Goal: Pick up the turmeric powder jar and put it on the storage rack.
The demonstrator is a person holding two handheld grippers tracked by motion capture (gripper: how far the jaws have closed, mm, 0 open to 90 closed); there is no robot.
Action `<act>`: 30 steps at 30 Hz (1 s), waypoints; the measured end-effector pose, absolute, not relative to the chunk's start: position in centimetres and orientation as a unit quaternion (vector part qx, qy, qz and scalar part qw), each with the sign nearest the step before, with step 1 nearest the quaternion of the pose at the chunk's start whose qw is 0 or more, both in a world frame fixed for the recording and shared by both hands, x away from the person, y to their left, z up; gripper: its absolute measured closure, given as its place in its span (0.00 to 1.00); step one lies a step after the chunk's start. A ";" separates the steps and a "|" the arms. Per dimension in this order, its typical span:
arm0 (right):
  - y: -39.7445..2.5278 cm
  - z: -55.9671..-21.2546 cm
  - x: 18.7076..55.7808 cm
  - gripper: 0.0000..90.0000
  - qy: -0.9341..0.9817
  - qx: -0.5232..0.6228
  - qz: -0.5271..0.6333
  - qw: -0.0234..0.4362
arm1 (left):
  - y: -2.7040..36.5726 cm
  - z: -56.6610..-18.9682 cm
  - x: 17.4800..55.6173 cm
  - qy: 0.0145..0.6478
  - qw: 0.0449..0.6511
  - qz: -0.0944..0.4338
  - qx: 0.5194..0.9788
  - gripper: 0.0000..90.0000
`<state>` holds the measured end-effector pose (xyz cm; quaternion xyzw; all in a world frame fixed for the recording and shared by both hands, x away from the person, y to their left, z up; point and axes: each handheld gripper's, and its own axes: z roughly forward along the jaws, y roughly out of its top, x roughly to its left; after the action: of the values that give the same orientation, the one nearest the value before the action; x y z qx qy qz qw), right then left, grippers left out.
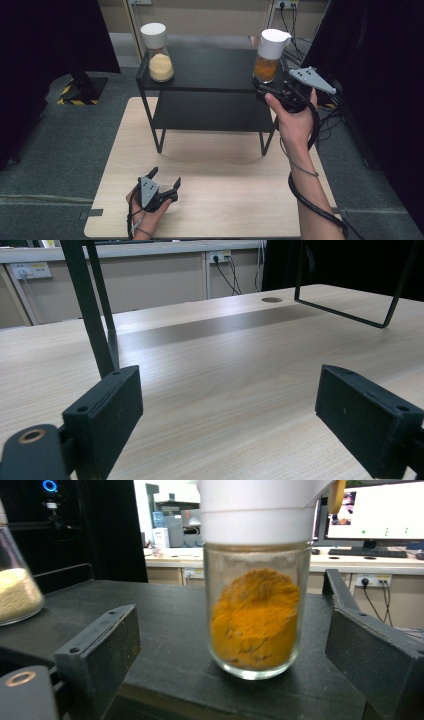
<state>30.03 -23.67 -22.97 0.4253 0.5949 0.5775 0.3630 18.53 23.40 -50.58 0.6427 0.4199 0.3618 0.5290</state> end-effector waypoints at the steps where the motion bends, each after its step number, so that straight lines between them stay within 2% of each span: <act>1: -23.7 -23.0 29.9 0.09 0.596 0.424 0.578 0.361 | 23.4 -50.6 18.5 0.420 0.528 0.362 0.643 0.13; 30: -24.9 -25.6 26.9 0.09 0.611 0.390 0.600 0.338 | 23.3 -50.6 18.4 0.419 0.527 0.365 0.643 0.13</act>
<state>26.94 -24.92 -25.56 0.3904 0.6112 0.5998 0.3380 18.43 23.30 -50.57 0.6430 0.4194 0.3647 0.5269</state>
